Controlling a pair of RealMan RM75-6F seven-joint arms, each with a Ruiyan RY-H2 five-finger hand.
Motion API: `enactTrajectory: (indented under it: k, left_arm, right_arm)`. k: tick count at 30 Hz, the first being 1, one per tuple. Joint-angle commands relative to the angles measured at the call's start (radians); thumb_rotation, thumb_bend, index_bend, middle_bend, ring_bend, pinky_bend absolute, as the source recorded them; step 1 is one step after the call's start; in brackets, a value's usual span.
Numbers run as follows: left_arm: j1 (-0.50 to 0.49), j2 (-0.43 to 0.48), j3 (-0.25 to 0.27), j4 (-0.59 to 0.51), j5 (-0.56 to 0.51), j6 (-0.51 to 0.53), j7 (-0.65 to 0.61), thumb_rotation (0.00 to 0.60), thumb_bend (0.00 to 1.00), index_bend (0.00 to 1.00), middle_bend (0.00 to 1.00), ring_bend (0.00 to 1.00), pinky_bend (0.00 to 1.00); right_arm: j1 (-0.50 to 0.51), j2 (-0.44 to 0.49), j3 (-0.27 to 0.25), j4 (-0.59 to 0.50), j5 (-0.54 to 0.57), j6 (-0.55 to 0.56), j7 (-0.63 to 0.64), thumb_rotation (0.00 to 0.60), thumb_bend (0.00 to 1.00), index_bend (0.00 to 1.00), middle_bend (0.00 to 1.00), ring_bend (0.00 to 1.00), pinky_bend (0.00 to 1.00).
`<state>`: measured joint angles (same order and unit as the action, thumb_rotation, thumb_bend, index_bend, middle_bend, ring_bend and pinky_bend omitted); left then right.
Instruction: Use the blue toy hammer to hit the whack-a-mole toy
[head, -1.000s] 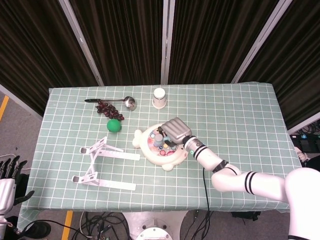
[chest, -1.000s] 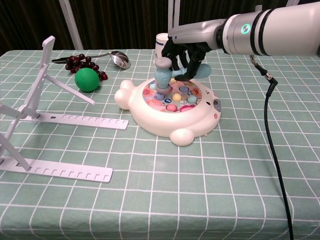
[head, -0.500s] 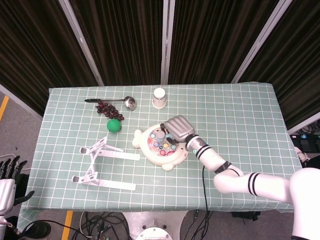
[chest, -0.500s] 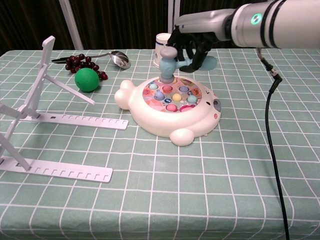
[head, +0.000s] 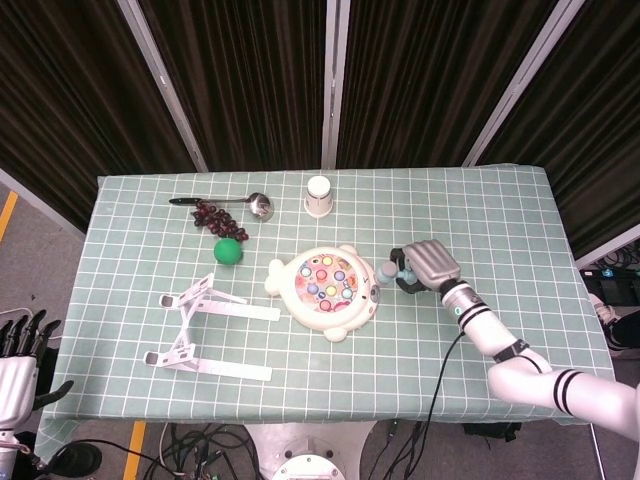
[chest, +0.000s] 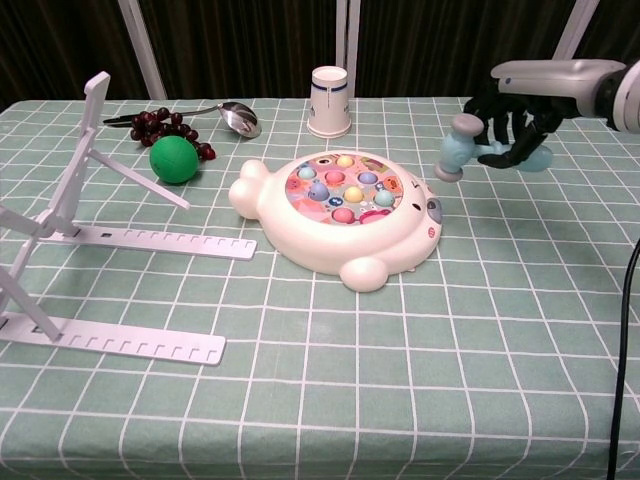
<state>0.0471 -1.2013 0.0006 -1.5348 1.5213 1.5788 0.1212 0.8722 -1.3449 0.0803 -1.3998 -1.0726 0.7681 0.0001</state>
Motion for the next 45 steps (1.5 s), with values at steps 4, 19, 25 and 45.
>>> enactTrajectory:
  k: [4, 19, 25, 45]
  left_arm:
    - [0.004, 0.005, 0.002, -0.017, 0.002, 0.006, 0.017, 0.6, 0.0, 0.16, 0.06, 0.0, 0.0]
    - [0.007, 0.008, 0.002, -0.019, 0.0, 0.008, 0.017, 0.6, 0.0, 0.16, 0.06, 0.0, 0.0]
    - [0.005, 0.005, 0.003, -0.015, 0.002, 0.005, 0.015, 0.6, 0.0, 0.16, 0.06, 0.0, 0.0]
    - [0.003, 0.011, -0.003, -0.019, 0.006, 0.012, 0.015, 0.6, 0.0, 0.16, 0.06, 0.0, 0.0]
  right_arm:
    - [-0.051, -0.084, -0.021, 0.153, -0.098, -0.024, 0.114, 0.6, 0.4, 0.69, 0.58, 0.47, 0.56]
    - [-0.095, -0.159, -0.021, 0.256, -0.212, -0.01, 0.215, 0.6, 0.21, 0.48, 0.45, 0.32, 0.42]
    - [-0.107, -0.153, -0.018, 0.252, -0.226, -0.012, 0.224, 0.6, 0.18, 0.41, 0.41, 0.28, 0.39]
    - [-0.185, -0.08, 0.005, 0.158, -0.257, 0.102, 0.216, 0.6, 0.16, 0.13, 0.2, 0.08, 0.2]
